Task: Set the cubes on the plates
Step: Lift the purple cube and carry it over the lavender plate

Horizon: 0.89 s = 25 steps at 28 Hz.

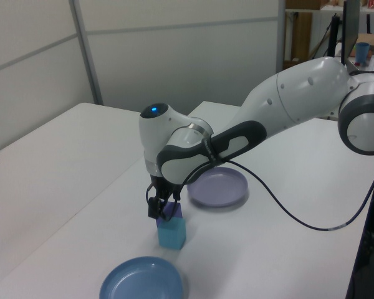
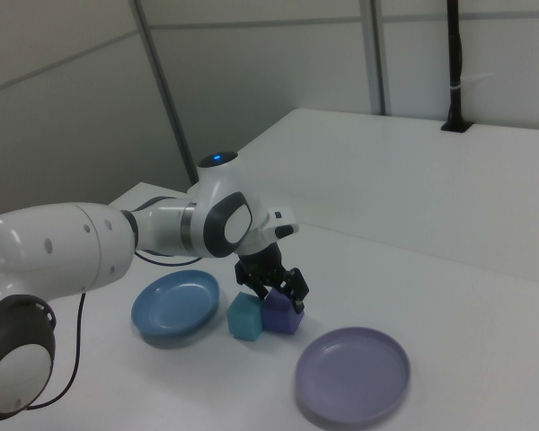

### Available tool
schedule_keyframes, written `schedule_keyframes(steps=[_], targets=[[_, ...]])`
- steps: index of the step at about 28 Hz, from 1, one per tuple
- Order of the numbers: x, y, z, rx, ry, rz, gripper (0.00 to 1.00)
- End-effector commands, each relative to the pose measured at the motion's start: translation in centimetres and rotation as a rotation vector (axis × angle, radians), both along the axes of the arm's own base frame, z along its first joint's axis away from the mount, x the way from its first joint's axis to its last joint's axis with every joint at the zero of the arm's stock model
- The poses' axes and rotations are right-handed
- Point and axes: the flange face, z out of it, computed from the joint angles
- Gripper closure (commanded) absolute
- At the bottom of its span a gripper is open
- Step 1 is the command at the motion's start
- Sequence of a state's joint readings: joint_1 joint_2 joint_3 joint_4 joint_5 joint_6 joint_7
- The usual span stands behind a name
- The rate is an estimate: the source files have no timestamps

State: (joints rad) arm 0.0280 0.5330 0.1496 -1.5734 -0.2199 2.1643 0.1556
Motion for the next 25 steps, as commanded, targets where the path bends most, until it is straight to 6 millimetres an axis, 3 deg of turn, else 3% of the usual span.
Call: schedule_keyframes(steps=[1,2,3,7,10,12,13,17,18,22,25], targets=[[0.6,0.2,-0.6,-0.003,-0.043,-0.012,0.25],[0.6,0.2,-0.6,-0.002,-0.046,-0.011,0.32],[0.6,0.2,-0.6,0.0,-0.045,-0.012,0.47],[0.6,0.2,-0.5,0.004,-0.046,-0.017,0.53],[0.8,-0.2,0.0,0.011,-0.053,-0.03,0.65],[0.8,-1.1,1.2,0.021,-0.066,-0.05,0.66],[0.9,-2.2,3.2,0.048,-0.087,-0.083,0.66],[0.6,-4.8,6.7,0.09,-0.118,-0.139,0.66],[0.3,-6.4,7.8,0.085,-0.108,-0.165,0.65],[-0.5,-10.1,9.6,0.063,-0.088,-0.216,0.65],[-0.8,-11.5,9.1,0.048,-0.057,-0.233,0.64]])
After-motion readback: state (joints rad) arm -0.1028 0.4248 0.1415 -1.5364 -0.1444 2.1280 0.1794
